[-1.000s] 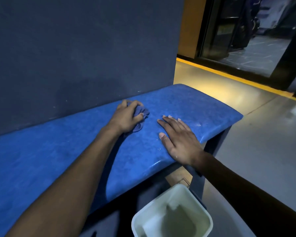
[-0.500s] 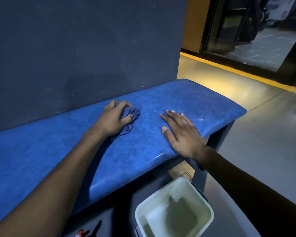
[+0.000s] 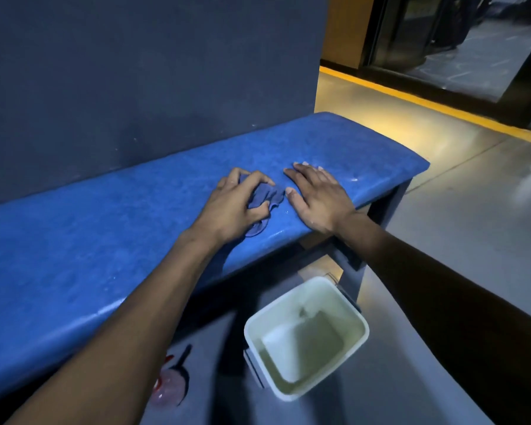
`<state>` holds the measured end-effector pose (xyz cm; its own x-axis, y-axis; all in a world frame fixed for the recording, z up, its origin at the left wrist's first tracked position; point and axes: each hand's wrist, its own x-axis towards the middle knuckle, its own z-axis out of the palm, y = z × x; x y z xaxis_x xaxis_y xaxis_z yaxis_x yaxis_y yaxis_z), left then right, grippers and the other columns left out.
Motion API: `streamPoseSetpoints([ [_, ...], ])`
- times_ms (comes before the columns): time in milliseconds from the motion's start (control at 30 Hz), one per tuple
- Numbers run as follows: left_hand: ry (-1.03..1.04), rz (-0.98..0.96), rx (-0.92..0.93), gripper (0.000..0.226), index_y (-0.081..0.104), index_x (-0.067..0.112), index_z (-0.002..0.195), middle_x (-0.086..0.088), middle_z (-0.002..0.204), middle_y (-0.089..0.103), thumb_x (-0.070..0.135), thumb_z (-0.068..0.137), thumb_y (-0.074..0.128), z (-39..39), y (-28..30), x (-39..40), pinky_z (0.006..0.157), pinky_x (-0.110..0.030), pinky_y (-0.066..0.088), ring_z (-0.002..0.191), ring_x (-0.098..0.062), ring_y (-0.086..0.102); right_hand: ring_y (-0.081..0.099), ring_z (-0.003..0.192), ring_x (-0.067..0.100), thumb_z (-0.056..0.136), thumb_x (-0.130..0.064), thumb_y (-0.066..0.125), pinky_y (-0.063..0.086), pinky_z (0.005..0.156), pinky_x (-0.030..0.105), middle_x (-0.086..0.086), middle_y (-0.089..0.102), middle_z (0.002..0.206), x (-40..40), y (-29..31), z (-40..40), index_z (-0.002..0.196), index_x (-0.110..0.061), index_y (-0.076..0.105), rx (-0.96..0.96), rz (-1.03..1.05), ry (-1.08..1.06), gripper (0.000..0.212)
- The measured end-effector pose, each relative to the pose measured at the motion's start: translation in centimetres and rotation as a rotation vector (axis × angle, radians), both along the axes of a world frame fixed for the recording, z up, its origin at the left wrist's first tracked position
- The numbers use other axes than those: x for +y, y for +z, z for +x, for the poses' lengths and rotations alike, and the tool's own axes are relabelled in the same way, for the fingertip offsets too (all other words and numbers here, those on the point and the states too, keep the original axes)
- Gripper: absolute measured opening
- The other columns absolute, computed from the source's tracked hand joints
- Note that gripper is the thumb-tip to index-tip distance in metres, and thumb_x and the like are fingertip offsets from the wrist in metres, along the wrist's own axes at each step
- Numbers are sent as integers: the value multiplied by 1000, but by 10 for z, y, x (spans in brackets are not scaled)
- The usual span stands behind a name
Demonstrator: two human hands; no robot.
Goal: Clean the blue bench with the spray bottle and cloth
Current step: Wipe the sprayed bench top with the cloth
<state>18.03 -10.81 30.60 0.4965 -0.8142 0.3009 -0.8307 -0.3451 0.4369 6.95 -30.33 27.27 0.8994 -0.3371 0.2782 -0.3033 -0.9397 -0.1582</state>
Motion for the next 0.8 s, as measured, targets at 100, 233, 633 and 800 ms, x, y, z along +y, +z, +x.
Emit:
streamPoseSetpoints([
  [100,-10,-38,-52,44,62,33,125,-5,124,53,33,82,68,-37,1,16,99,-39,42,115,-32,54,24,154,25,96,-57,13,11,126,41,9,35,163,2,7,-2,155,-18,38,31,25,16,75],
  [233,-118,-173,-156,38,67,25,123,-8,127,58,32,86,65,-107,-49,41,97,-43,47,108,-30,57,34,150,24,105,-42,36,20,125,46,8,48,154,9,15,-32,146,-16,51,-210,84,80,51],
  [633,-90,201,115,47,69,15,110,0,101,68,34,90,31,-142,-293,19,84,-29,51,103,-35,64,56,103,17,105,-39,40,51,82,38,-7,54,112,24,-83,-164,134,-20,60,-107,125,231,40],
  [800,134,40,254,43,58,38,129,11,122,65,43,99,27,-132,-288,65,91,-32,53,110,-12,61,54,97,12,105,-40,45,41,76,22,-7,54,106,55,-107,-134,138,-24,57,74,46,413,39],
])
